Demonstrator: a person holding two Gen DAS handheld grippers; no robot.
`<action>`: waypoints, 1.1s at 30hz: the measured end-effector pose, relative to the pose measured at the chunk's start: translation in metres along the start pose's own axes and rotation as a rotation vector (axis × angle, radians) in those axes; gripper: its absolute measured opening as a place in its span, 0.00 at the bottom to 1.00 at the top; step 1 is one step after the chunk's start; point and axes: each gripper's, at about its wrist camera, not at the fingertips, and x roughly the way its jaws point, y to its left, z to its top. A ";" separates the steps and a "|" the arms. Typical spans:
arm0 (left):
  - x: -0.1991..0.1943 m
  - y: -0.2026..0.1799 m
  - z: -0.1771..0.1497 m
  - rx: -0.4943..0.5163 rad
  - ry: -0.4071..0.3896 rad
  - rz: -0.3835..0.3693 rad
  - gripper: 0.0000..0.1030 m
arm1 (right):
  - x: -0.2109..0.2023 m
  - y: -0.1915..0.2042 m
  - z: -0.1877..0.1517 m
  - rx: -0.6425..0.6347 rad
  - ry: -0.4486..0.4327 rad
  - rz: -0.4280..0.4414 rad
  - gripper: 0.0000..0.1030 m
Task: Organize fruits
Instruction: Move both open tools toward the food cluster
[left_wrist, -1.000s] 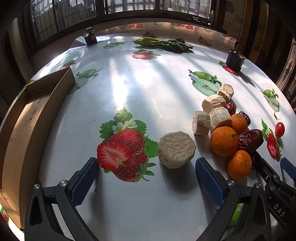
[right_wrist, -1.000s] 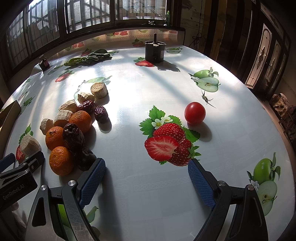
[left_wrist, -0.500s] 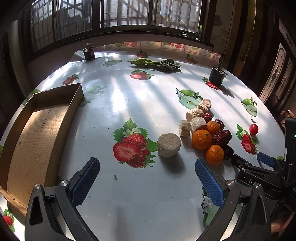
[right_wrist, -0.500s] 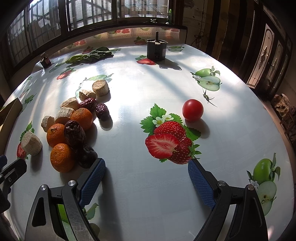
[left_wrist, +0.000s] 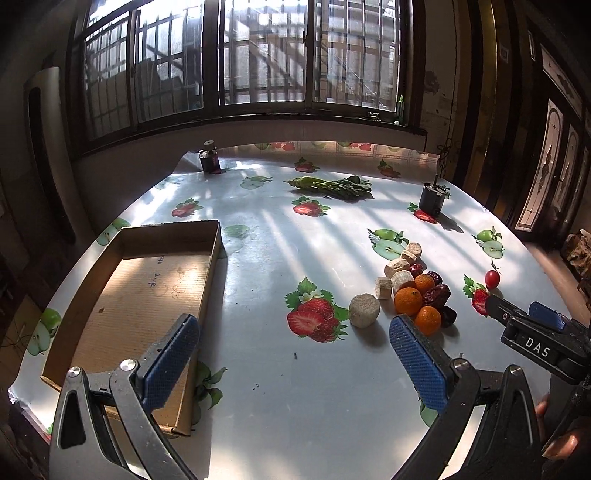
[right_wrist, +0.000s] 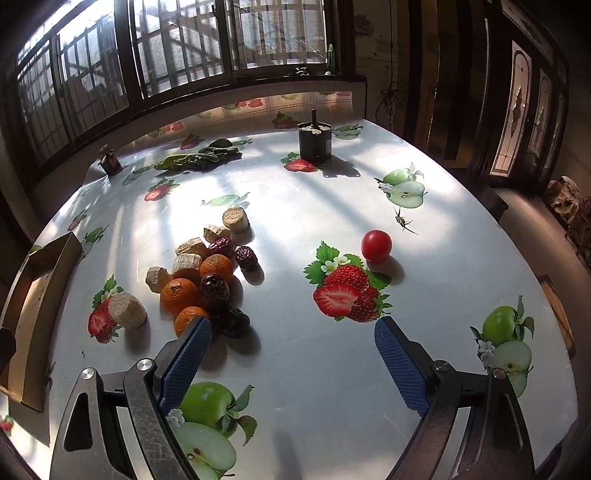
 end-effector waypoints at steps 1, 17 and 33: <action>-0.001 0.002 0.000 -0.009 0.000 0.000 1.00 | -0.012 0.002 -0.003 0.018 -0.048 0.012 0.90; 0.004 0.013 -0.008 -0.027 0.034 -0.004 1.00 | -0.024 0.018 -0.017 0.032 -0.050 -0.015 0.90; 0.011 0.002 -0.014 -0.007 0.050 -0.016 1.00 | -0.015 0.015 -0.025 0.044 -0.009 0.010 0.90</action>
